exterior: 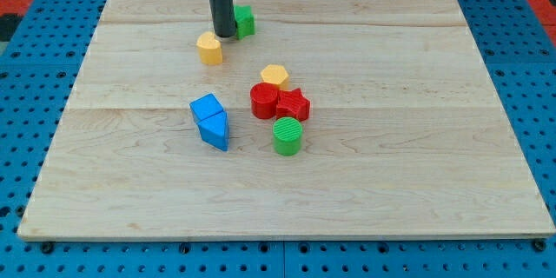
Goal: Push the green star towards the top left side of the board
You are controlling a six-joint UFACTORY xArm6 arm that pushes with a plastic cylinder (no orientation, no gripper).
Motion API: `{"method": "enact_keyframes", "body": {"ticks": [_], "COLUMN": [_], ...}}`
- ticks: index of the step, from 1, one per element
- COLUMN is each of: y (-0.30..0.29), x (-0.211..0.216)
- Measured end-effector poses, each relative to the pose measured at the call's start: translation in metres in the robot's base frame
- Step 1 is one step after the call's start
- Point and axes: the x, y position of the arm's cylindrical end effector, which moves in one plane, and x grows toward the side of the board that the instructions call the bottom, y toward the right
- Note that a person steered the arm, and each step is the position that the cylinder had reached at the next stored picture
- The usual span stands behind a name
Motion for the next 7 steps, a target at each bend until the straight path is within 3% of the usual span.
{"method": "enact_keyframes", "body": {"ticks": [1, 3, 4, 6, 7], "y": [0.049, 0.031, 0.076, -0.063, -0.074], "x": [0.003, -0.069, -0.070, -0.089, -0.092]}}
